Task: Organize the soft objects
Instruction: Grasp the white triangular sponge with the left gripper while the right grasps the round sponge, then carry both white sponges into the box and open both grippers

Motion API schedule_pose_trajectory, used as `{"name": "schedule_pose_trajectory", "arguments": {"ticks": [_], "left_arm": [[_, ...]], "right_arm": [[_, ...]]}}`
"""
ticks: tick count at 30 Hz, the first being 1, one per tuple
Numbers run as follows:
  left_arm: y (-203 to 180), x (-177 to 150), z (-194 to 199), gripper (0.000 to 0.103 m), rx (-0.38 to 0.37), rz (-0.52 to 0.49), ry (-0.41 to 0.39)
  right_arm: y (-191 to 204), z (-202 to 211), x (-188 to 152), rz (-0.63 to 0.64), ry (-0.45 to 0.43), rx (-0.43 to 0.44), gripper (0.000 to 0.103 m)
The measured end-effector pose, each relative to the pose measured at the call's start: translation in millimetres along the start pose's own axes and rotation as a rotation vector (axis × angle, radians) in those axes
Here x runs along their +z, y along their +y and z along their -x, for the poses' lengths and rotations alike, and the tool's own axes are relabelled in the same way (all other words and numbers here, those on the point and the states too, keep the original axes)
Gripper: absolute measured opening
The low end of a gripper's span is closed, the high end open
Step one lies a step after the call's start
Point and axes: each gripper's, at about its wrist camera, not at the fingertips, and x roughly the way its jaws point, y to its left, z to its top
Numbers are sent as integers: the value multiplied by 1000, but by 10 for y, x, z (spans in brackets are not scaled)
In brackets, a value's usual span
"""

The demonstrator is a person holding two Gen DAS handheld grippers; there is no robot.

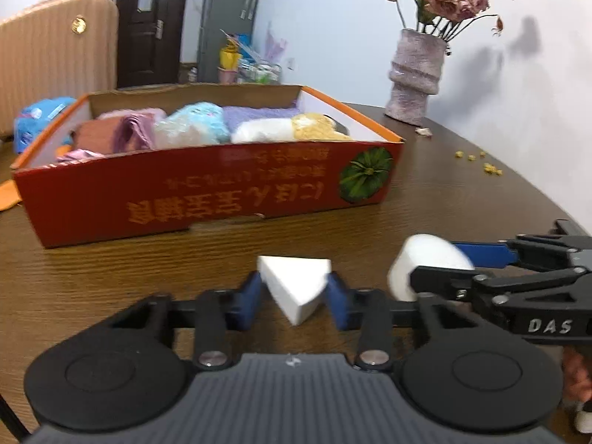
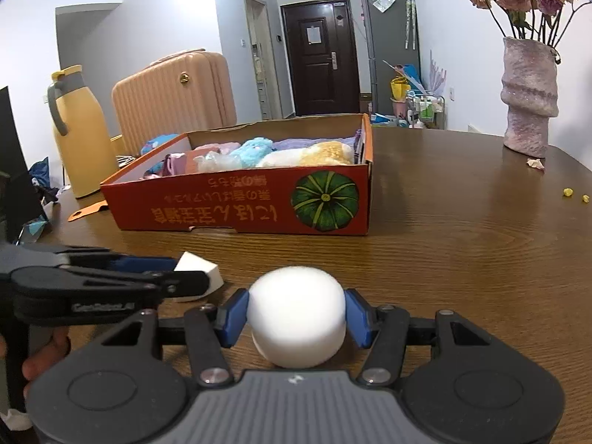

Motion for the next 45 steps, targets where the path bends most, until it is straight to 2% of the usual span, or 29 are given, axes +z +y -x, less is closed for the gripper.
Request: {"name": "schedule_pose_trajectory", "arguments": {"ticks": [6, 18, 25, 31, 36, 40, 45], "left_arm": [[-4, -4, 240, 28, 35, 12, -39], [-186, -243, 1160, 28, 56, 14, -131], [-235, -233, 1369, 29, 58, 4, -175], [-82, 13, 1290, 29, 102, -5, -226], [177, 538, 1021, 29, 111, -21, -283], [411, 912, 552, 30, 103, 0, -228], [581, 1061, -43, 31, 82, 9, -122]], "right_arm": [[53, 79, -1, 6, -14, 18, 54], [342, 755, -137, 35, -95, 73, 54], [422, 985, -163, 36, -131, 81, 54], [385, 949, 30, 49, -181, 65, 54], [283, 689, 552, 68, -222, 79, 54], [238, 278, 1010, 70, -221, 106, 55], [158, -448, 1372, 33, -137, 127, 55]]}}
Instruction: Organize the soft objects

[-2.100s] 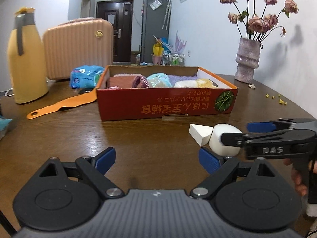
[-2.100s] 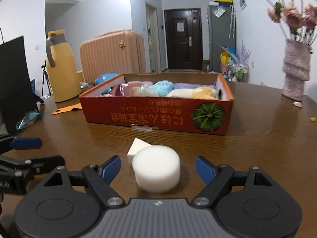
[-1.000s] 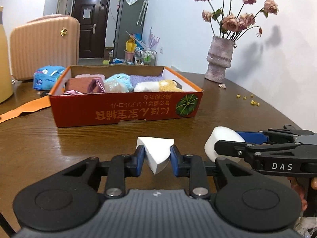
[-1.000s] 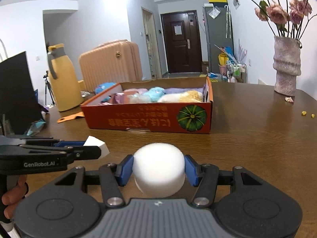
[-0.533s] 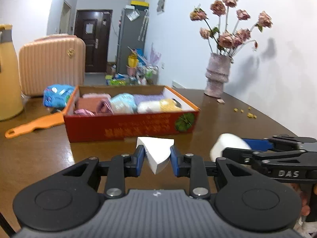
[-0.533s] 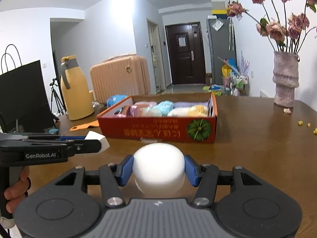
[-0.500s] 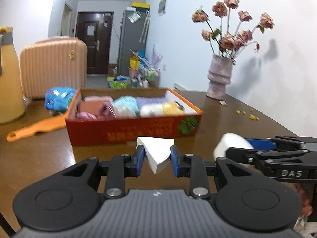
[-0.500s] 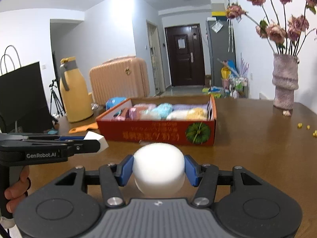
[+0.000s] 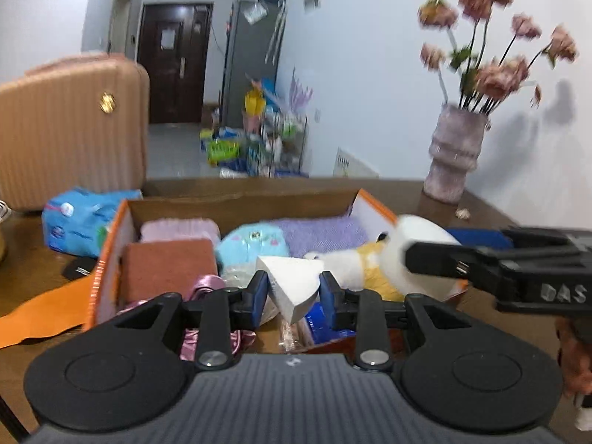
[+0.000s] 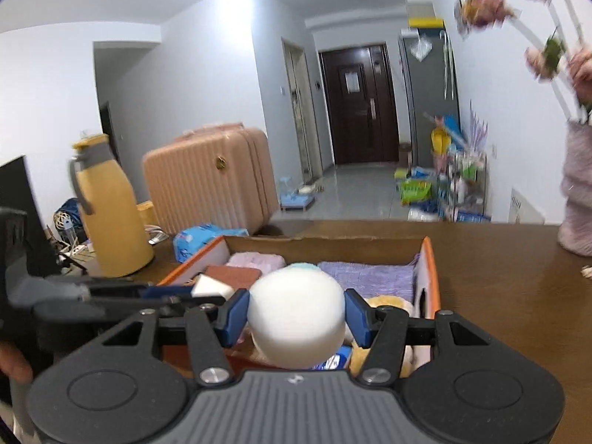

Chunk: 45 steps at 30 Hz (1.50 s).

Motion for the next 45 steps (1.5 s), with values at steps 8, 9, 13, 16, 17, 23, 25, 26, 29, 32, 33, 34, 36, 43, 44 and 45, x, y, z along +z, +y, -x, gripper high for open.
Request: {"name": "schedule_pose_trajectory", "arguments": {"ticks": [8, 9, 13, 16, 17, 23, 25, 26, 29, 32, 33, 34, 36, 43, 44, 45], "left_arm": [[141, -199, -259, 59, -3, -27, 41], [160, -199, -248, 59, -5, -26, 41], [241, -119, -126, 59, 1, 6, 16], [270, -24, 4, 59, 34, 9, -19], [275, 6, 54, 59, 44, 13, -27], [277, 134, 450, 68, 109, 29, -78], [249, 131, 601, 71, 165, 29, -111], [219, 119, 677, 75, 194, 10, -138], [98, 26, 910, 91, 283, -28, -253], [34, -102, 1118, 99, 303, -21, -350], [20, -146, 1165, 100, 306, -17, -374], [-1, -202, 1212, 100, 312, -15, -396], [-27, -276, 1261, 100, 314, -23, -410], [-56, -408, 1453, 100, 310, -17, -400], [-66, -414, 1485, 100, 310, -17, -401], [-81, -422, 1511, 100, 310, -20, -402]], "right_arm": [[-101, -728, -149, -69, 114, 4, 66], [-120, -746, -163, -89, 104, 16, 72], [-168, -698, -128, -120, 83, 12, 73], [-204, -593, -46, -117, 64, -14, 73], [-213, -541, -16, -115, 60, -21, 73], [-134, -148, 168, -8, 70, -104, 76], [-86, -11, 207, 35, 76, -130, 77], [-51, 58, 213, 58, 71, -146, 80], [58, 304, 156, 108, 1, -182, 86], [135, 543, 22, 121, -146, -135, 91], [166, 617, -50, 129, -212, -124, 98], [202, 676, -117, 140, -266, -133, 100], [287, 758, -258, 173, -352, -180, 101], [336, 874, -414, 149, -355, -248, 101], [335, 905, -419, 143, -355, -255, 101], [341, 933, -423, 140, -355, -260, 101]]}}
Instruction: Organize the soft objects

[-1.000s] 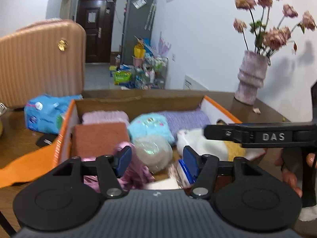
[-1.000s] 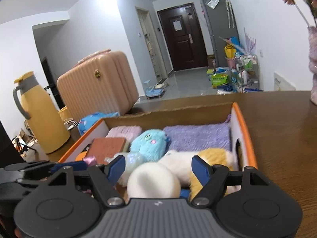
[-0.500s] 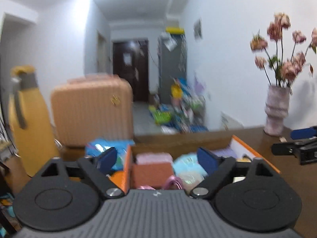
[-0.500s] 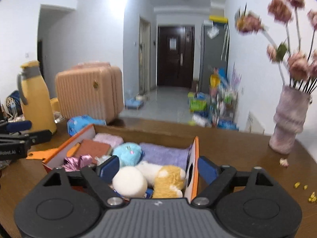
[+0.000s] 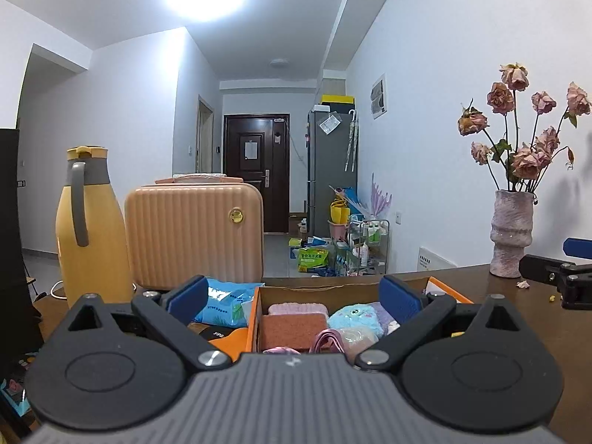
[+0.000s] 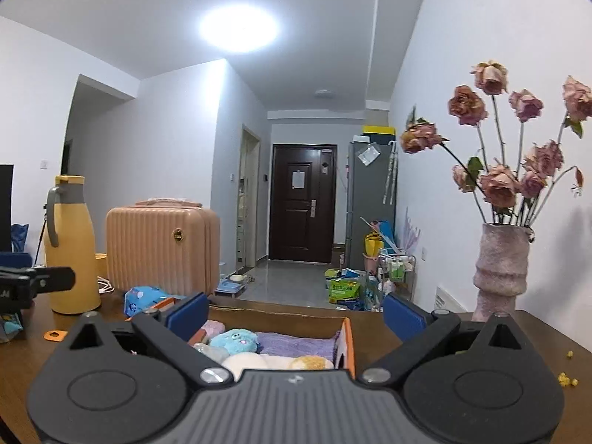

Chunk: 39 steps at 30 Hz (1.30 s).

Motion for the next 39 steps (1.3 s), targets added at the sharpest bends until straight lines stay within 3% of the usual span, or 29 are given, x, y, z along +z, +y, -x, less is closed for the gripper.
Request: {"name": "schedule_pose_trajectory", "arguments": {"ticks": [10, 29, 33, 39], "left_arm": [[22, -1, 498, 101, -5, 13, -15], [250, -691, 2535, 103, -52, 59, -5], [291, -820, 2705, 103, -55, 42, 55], [251, -811, 2758, 103, -43, 11, 27]], "right_arm": [[164, 484, -19, 10, 3, 14, 101], [797, 2488, -631, -6, 44, 11, 103], [889, 2778, -792, -42, 77, -26, 103], [966, 2792, -963, -92, 143, 22, 103]]}}
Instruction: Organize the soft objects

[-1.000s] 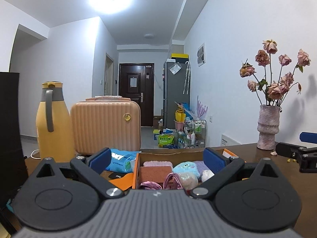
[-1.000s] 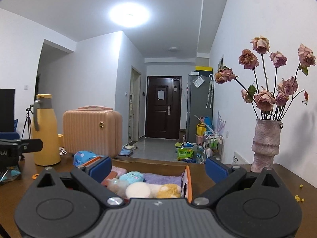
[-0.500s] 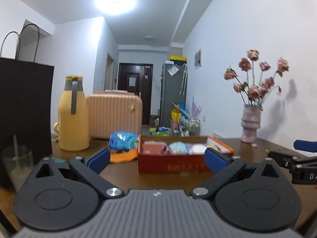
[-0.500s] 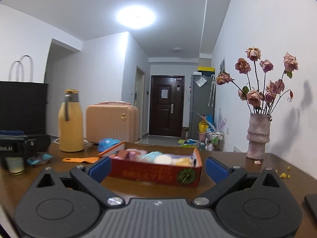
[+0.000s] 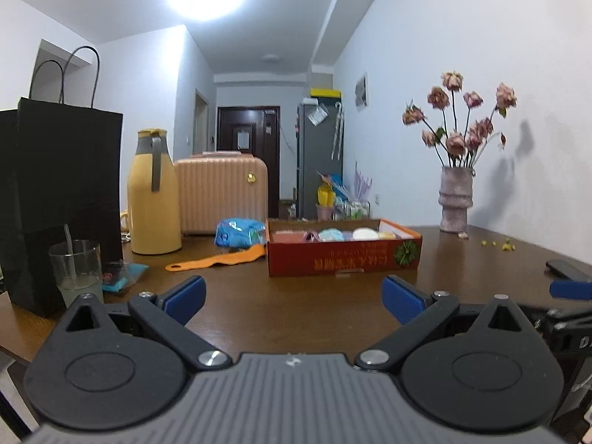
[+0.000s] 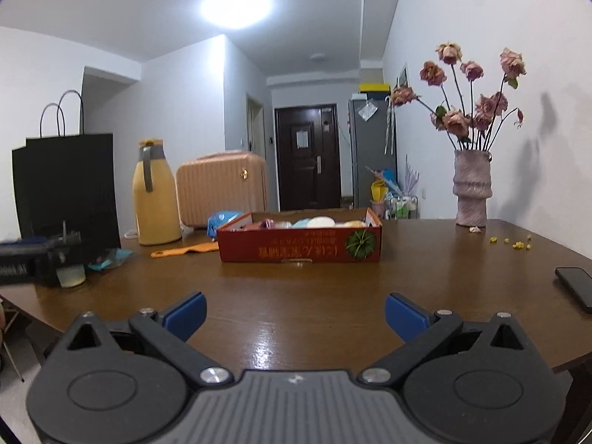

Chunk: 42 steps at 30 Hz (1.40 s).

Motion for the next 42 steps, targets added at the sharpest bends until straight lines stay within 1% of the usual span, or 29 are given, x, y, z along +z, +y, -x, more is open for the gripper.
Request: {"name": "schedule_pose_trajectory", "arguments": {"ticks": [5, 7, 9, 14, 21, 24, 29, 32, 37, 42], "left_arm": [[-7, 2, -37, 103, 7, 3, 12], [-6, 8, -38, 103, 7, 1, 10], [-12, 1, -25, 103, 4, -4, 8], [7, -7, -41, 103, 3, 4, 16], [14, -14, -50, 103, 8, 4, 15], [14, -12, -53, 103, 8, 2, 15], [14, -12, -52, 103, 10, 3, 16], [17, -12, -56, 103, 7, 4, 16], [18, -24, -63, 103, 13, 4, 21], [16, -30, -59, 103, 13, 4, 20]], "right_arm": [[-36, -27, -13, -20, 20, -45, 103], [-34, -14, -16, -20, 12, -53, 103], [-21, 10, 9, -2, -13, -35, 103], [59, 43, 64, 32, -66, -29, 103], [93, 61, 74, 53, -81, -19, 101], [105, 58, 70, 61, -75, -8, 95], [118, 51, 61, 55, -70, -9, 96], [106, 56, 66, 47, -80, -20, 103], [115, 65, 67, 52, -100, -49, 103], [96, 66, 69, 40, -94, -21, 103]]}}
